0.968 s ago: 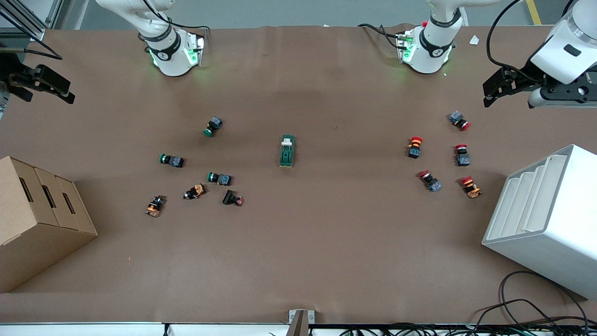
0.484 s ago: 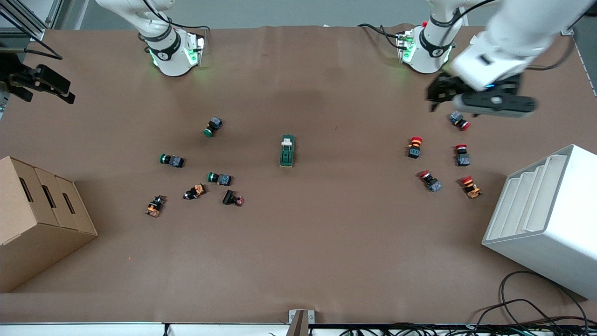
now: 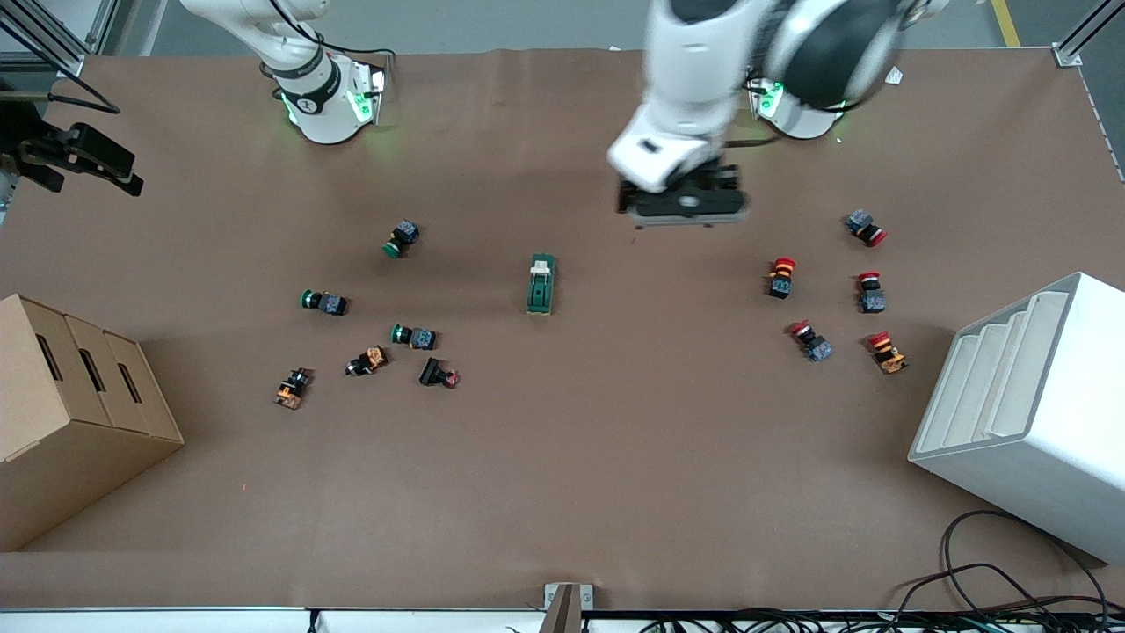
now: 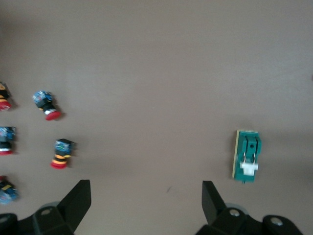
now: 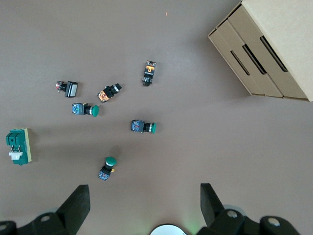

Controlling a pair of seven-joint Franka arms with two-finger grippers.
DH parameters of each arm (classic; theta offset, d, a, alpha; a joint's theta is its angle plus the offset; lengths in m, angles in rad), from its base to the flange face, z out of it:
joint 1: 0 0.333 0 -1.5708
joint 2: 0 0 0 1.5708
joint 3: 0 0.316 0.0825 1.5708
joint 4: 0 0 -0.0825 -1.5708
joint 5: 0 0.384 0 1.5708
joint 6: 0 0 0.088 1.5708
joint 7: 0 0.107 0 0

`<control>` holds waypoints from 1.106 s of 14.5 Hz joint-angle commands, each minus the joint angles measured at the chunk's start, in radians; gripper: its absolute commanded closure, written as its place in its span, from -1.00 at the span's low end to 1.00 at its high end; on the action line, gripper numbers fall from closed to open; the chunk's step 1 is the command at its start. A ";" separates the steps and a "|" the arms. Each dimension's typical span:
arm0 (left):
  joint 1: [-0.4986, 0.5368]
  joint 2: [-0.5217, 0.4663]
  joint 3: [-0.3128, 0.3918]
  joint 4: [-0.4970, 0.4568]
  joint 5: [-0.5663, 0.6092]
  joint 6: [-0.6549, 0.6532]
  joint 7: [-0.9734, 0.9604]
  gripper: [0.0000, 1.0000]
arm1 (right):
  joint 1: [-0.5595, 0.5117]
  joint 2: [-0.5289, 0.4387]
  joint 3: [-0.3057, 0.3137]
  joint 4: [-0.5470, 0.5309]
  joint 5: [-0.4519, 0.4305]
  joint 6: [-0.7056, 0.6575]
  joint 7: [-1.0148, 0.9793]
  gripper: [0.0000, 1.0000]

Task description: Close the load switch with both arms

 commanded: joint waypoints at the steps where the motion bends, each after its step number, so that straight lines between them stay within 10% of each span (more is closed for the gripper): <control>1: -0.110 0.112 0.001 0.001 0.124 0.087 -0.217 -1.00 | -0.019 -0.017 0.011 -0.019 0.012 0.002 -0.008 -1.00; 16: -0.429 0.473 0.000 -0.123 0.921 0.275 -1.212 -1.00 | -0.014 -0.017 0.014 -0.016 0.003 0.013 -0.007 -1.00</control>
